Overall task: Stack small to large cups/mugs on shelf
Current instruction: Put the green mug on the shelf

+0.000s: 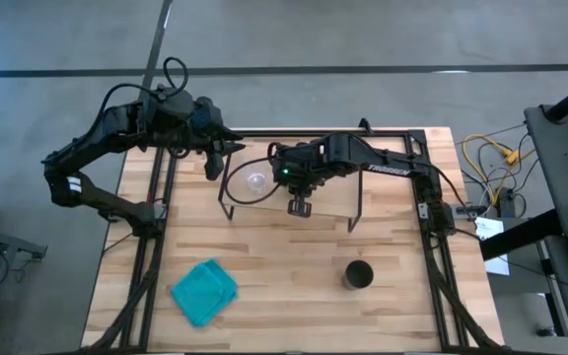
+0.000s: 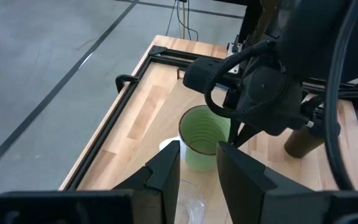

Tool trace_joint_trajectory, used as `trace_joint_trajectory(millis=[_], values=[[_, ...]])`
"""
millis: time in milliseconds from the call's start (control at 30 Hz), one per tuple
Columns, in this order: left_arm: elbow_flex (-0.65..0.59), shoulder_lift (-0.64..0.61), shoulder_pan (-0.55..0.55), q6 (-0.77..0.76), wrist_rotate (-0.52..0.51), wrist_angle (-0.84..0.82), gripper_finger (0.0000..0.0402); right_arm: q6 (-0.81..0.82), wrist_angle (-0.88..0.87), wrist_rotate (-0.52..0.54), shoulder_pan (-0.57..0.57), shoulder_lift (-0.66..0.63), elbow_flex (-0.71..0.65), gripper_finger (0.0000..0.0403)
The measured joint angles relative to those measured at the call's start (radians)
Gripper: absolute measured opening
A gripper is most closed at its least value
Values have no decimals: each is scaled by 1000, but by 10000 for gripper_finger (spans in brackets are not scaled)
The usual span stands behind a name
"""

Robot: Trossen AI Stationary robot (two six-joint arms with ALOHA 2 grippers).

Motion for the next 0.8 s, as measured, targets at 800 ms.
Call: trace_joint_trajectory(millis=[800], values=[[0, 0, 0, 0, 0, 0, 91, 38, 0, 1, -5, 0, 0, 76]])
